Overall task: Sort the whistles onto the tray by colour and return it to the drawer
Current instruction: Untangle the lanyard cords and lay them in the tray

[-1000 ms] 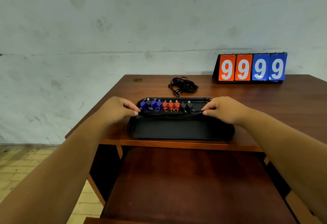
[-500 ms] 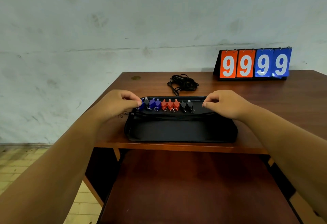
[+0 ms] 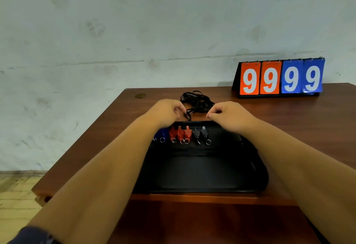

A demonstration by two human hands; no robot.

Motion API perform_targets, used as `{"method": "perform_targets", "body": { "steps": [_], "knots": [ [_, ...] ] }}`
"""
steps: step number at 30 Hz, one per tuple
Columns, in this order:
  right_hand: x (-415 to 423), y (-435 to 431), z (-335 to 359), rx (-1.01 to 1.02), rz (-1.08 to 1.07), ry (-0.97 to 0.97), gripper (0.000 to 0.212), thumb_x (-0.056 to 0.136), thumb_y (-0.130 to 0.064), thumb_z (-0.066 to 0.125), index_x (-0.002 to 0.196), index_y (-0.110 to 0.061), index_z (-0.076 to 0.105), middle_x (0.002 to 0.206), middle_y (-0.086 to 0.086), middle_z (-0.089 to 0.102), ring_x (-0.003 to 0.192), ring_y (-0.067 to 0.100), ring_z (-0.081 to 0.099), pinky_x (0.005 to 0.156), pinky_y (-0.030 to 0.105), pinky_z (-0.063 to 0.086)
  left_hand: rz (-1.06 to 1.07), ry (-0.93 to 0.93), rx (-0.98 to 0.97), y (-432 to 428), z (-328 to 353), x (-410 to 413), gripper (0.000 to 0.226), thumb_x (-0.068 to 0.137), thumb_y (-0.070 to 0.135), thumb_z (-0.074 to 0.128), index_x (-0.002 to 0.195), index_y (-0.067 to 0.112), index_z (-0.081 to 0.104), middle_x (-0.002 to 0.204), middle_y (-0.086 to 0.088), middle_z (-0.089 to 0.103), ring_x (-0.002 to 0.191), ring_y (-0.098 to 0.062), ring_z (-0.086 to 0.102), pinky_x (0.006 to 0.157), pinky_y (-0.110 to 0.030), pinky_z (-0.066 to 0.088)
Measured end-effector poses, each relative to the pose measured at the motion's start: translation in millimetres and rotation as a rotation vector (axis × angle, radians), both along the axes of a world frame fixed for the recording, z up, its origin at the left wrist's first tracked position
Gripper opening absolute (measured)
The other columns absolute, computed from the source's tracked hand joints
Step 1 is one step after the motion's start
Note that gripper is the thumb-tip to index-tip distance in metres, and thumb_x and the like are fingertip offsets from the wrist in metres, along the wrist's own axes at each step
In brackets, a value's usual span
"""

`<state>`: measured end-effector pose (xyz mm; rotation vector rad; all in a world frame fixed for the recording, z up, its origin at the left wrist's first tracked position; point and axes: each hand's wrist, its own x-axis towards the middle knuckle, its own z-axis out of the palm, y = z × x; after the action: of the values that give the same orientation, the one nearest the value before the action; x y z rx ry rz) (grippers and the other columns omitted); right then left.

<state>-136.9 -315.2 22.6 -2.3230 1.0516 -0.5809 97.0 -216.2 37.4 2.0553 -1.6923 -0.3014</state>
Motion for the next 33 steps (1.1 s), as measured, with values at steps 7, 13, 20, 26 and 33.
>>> {"method": "perform_targets", "body": {
  "steps": [7, 13, 20, 26, 33],
  "knots": [
    [17.7, -20.0, -3.3, 0.001, 0.004, 0.037, 0.022, 0.105, -0.029, 0.059, 0.102, -0.034, 0.08, 0.108, -0.019, 0.07, 0.1, 0.001, 0.064, 0.078, 0.019, 0.046, -0.122, -0.135, 0.159, -53.0, -9.9, 3.6, 0.045, 0.097, -0.004, 0.061, 0.107, 0.036, 0.081, 0.099, 0.008, 0.072, 0.09, -0.014, 0.069, 0.071, -0.022, 0.051],
    [19.7, -23.9, -4.1, 0.013, 0.006, 0.045, 0.024, 0.106, -0.028, 0.057, 0.103, -0.033, 0.081, 0.108, -0.02, 0.07, 0.096, -0.001, 0.063, 0.074, 0.015, 0.044, -0.132, -0.173, 0.127, -63.8, -10.5, 6.9, 0.013, 0.097, 0.009, 0.074, 0.098, 0.021, 0.08, 0.089, 0.015, 0.062, 0.082, -0.005, 0.058, 0.074, -0.024, 0.044],
    [25.0, -18.6, -0.9, 0.061, -0.016, 0.006, 0.02, 0.106, -0.026, 0.06, 0.11, -0.031, 0.078, 0.109, -0.017, 0.07, 0.08, -0.001, 0.061, 0.067, 0.016, 0.041, -0.01, 0.077, -0.051, -43.7, 6.4, 14.8, 0.012, 0.11, 0.023, 0.057, 0.109, 0.022, 0.069, 0.119, 0.004, 0.064, 0.108, -0.015, 0.06, 0.091, -0.031, 0.042],
    [41.4, -2.1, 25.5, 0.119, -0.046, -0.196, 0.038, 0.1, -0.027, 0.071, 0.138, -0.025, 0.065, 0.114, -0.012, 0.07, 0.099, 0.005, 0.066, 0.077, 0.02, 0.047, -0.017, 0.288, -0.189, -17.9, 41.0, 5.9, 0.011, 0.111, 0.026, 0.052, 0.113, 0.024, 0.063, 0.111, 0.018, 0.079, 0.097, 0.002, 0.061, 0.083, -0.028, 0.042],
    [51.7, 31.3, 61.4, 0.246, -0.024, -0.503, 0.05, 0.096, -0.04, 0.073, 0.144, -0.03, 0.063, 0.127, -0.011, 0.071, 0.112, 0.009, 0.069, 0.093, 0.029, 0.054, -0.071, 0.406, -0.351, 6.9, 86.2, -13.9, 0.013, 0.104, 0.027, 0.065, 0.115, 0.019, 0.067, 0.095, 0.01, 0.083, 0.094, -0.002, 0.075, 0.092, -0.032, 0.056]
  ]
}}
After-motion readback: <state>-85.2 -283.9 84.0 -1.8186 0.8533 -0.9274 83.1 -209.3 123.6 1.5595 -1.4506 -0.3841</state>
